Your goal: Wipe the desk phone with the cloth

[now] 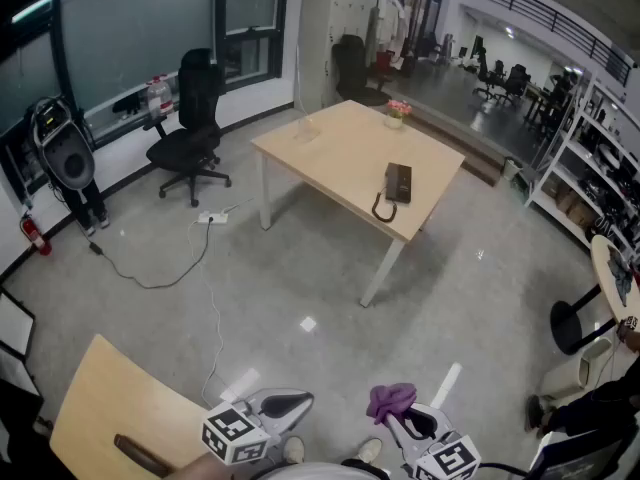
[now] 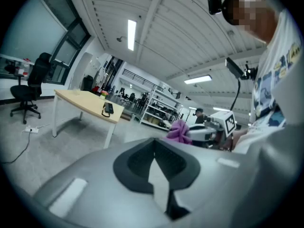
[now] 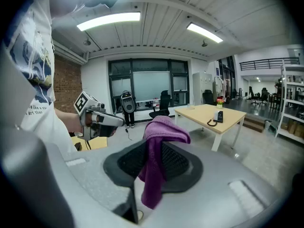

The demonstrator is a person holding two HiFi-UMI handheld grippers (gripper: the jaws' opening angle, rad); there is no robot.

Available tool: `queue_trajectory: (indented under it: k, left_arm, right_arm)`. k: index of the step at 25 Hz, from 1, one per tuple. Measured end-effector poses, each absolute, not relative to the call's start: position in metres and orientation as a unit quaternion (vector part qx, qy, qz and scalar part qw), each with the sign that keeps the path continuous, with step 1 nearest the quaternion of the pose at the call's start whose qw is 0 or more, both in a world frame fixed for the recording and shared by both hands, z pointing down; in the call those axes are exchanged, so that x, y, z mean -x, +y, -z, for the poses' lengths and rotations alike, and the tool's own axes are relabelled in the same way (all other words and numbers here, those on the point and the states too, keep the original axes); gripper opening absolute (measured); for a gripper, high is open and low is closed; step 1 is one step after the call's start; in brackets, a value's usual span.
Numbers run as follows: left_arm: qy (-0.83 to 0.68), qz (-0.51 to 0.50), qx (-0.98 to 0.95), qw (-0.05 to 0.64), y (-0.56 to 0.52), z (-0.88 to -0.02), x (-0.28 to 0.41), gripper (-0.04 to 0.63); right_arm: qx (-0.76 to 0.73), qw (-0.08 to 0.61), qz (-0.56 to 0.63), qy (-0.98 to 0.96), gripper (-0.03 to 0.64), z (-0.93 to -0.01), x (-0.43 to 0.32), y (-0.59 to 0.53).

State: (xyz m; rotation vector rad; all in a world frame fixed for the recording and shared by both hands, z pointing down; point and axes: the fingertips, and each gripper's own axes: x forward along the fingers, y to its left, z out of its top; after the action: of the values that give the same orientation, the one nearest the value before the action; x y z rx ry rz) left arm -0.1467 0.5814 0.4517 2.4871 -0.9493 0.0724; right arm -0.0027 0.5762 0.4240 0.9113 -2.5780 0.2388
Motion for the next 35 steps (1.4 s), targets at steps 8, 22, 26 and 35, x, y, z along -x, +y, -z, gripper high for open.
queue_trajectory:
  k: [8,22,26,35]
  left_arm:
    - [-0.352,-0.025,-0.906,0.235,0.570,-0.451,0.161,0.005]
    - [-0.349,-0.033,-0.902,0.252,0.494,-0.463,0.147,0.005]
    - [-0.369,-0.042,-0.893,0.253,0.439,-0.462,0.136,0.005]
    - [-0.403,-0.082,-0.884,0.223,0.307,-0.434,0.104,0.005]
  right_arm:
    - [-0.319,0.200,-0.073,-0.923,0.091,-0.421,0.020,0.557]
    - [-0.310,0.195,-0.108,-0.924,0.092,-0.446,0.008,0.471]
    - [-0.300,0.179,-0.095,-0.932,0.092,-0.442,-0.003,0.405]
    - [-0.301,0.167,-0.078,-0.936,0.092,-0.425,-0.055,0.277]
